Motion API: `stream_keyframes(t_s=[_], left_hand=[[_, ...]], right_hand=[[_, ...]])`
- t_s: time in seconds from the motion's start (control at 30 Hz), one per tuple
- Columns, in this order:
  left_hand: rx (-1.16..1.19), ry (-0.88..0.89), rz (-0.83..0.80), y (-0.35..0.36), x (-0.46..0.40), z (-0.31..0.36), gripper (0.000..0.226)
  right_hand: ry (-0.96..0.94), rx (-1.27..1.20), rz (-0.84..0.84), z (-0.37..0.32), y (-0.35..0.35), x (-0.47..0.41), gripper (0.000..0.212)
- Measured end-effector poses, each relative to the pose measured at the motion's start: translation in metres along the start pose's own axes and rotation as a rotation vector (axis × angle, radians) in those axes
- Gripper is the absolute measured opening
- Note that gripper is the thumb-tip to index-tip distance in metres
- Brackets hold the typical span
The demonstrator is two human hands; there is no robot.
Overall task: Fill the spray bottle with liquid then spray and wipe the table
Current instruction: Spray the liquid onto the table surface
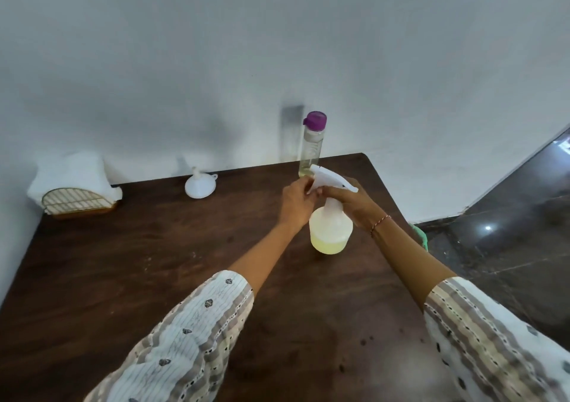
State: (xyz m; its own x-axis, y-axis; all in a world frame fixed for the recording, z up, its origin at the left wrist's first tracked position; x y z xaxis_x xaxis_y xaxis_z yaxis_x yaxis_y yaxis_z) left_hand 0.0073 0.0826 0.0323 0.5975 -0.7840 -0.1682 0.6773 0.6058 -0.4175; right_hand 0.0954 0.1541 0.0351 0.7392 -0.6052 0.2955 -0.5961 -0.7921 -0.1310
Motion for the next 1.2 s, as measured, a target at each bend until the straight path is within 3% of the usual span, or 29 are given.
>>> stream_keyframes(t_s=[0.17, 0.23, 0.33, 0.53, 0.9, 1.03, 1.2], left_hand=[[-0.046, 0.022, 0.051, 0.033, -0.042, 0.01, 0.02], [-0.053, 0.027, 0.065, 0.045, -0.058, 0.013, 0.02], [-0.097, 0.022, 0.131, 0.053, -0.076, 0.009, 0.021], [-0.04, 0.014, 0.088, 0.08, -0.109, 0.001, 0.014], [-0.135, -0.024, -0.055, 0.087, -0.117, -0.018, 0.028], [-0.171, -0.038, -0.107, 0.087, -0.096, -0.025, 0.039], [-0.4, 0.029, -0.034, 0.064, -0.055, -0.03, 0.047]], right_hand=[[0.032, 0.056, -0.004, 0.001, -0.047, -0.034, 0.027], [0.049, 0.114, 0.067, 0.01, -0.069, -0.048, 0.026], [0.015, 0.289, 0.217, 0.016, -0.093, -0.063, 0.043], [-0.014, 0.397, 0.432, 0.023, -0.123, -0.084, 0.033], [0.021, 0.388, 0.379, 0.024, -0.121, -0.104, 0.033], [0.021, 0.4, 0.475, 0.037, -0.113, -0.09, 0.046], [-0.01, 0.565, 0.757, 0.048, -0.081, -0.044, 0.062]])
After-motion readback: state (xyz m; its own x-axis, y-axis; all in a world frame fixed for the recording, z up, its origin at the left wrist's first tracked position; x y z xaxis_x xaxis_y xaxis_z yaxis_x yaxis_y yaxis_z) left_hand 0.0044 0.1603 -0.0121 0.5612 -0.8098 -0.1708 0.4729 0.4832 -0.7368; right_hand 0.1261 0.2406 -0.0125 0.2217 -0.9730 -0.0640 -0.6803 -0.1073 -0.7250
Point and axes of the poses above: each hand's wrist, its own x-axis away from the middle knuckle, its own y-axis out of the palm, z = x × y, the point moved 10 cm from there along -x, towards the middle knuckle, and after that the axes turned 8 degrees about y, right-handed, at the moved point
